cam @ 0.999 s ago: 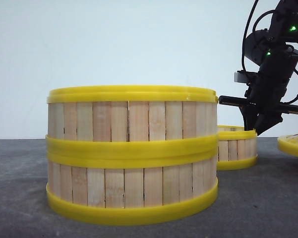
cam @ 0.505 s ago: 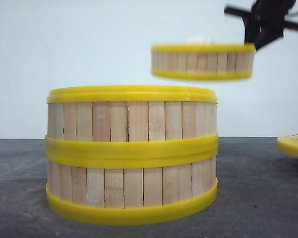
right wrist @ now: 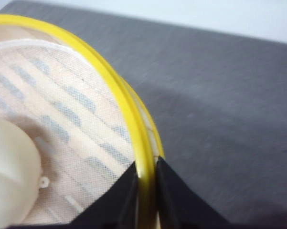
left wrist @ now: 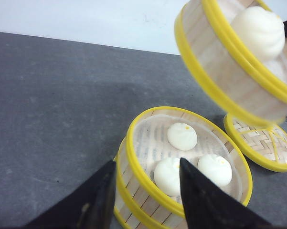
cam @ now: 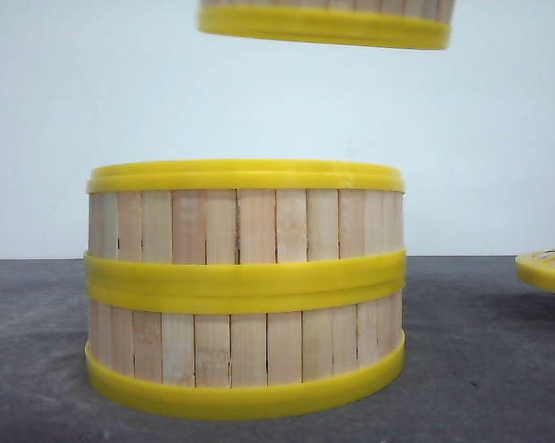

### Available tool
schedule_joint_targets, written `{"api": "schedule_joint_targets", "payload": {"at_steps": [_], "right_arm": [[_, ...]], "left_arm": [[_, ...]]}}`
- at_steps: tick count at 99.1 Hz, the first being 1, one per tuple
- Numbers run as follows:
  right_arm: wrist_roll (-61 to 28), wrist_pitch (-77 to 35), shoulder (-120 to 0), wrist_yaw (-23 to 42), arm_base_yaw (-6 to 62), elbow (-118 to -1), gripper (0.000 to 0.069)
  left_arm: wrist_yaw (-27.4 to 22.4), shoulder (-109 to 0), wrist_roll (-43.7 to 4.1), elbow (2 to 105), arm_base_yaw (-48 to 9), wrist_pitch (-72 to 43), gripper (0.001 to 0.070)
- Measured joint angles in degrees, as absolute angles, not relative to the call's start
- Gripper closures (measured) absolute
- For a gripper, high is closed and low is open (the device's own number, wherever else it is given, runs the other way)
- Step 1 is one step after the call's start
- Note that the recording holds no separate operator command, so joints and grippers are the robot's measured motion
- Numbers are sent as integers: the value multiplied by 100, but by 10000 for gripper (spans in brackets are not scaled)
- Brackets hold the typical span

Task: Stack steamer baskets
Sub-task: 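Place the basket on top of the two-basket stack and release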

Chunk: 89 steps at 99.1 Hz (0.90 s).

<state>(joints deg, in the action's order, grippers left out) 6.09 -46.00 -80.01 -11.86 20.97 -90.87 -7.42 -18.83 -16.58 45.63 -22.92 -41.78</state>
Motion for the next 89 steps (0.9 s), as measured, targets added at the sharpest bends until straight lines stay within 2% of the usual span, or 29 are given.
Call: {"api": "schedule_joint_targets", "payload": {"at_steps": [12,32,89], "right_arm": [[454,-4845,-8049,-1173,2390,-9006,655],[412,-4646,-8051,-1166,2821,-8617,655],[331,-4602,-8731,-1135,3223,-8409,655]], "left_arm": [[-742,-1883,-1629,4563,-2292,-4180,468],[-742,-1883,-1610,4563,-2292,-4178,468],[-742,-1883,-1608,4563,-2292,-4178,468]]}}
